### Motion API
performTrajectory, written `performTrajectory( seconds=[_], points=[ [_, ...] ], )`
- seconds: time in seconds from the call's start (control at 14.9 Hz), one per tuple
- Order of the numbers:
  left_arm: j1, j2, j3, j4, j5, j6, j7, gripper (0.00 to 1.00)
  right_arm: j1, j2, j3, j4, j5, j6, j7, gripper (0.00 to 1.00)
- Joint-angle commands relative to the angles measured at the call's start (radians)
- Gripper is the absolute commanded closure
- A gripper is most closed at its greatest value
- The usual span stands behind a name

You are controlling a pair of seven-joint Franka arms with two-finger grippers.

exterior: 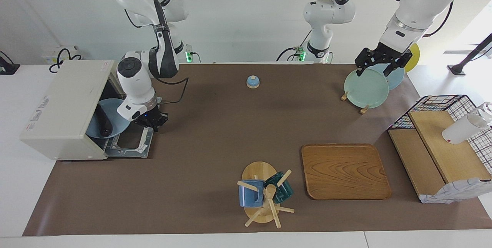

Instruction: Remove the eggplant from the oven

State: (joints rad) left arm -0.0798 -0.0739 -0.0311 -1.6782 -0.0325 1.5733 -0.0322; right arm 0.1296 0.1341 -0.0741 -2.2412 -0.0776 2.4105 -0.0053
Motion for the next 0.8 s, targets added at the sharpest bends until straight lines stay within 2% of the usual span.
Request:
performTrajectory(
  seconds=[0.0, 0.07, 0.2, 0.27, 0.33, 0.4, 0.74],
  points=[
    [0.015, 0.002, -0.007, 0.008, -0.009, -0.016, 0.009, 0.0, 0.034, -0.008, 0.0, -0.003, 0.048, 0.007, 0.045, 1.0],
    [0.015, 0.002, -0.007, 0.008, -0.007, -0.016, 0.009, 0.0, 0.039, -0.008, 0.0, 0.018, 0.085, -0.005, 0.045, 1.0],
    [0.015, 0.002, -0.007, 0.008, -0.007, -0.016, 0.009, 0.0, 0.059, -0.01, 0.005, 0.093, 0.093, -0.12, 0.048, 0.99],
    [0.015, 0.002, -0.007, 0.008, -0.007, -0.016, 0.009, 0.0, 0.059, -0.011, 0.005, 0.136, 0.093, -0.19, 0.053, 0.79],
    [0.015, 0.002, -0.007, 0.008, -0.009, -0.016, 0.009, 0.0, 0.056, -0.017, 0.002, 0.164, 0.091, -0.238, 0.056, 0.65],
    [0.015, 0.002, -0.007, 0.008, -0.009, -0.016, 0.009, 0.0, 0.05, -0.025, -0.001, 0.176, 0.076, -0.273, 0.057, 0.61],
    [0.015, 0.003, -0.007, 0.008, -0.009, -0.016, 0.009, 0.0, -0.01, -0.054, -0.01, 0.178, -0.04, -0.356, 0.027, 0.62]
  ],
)
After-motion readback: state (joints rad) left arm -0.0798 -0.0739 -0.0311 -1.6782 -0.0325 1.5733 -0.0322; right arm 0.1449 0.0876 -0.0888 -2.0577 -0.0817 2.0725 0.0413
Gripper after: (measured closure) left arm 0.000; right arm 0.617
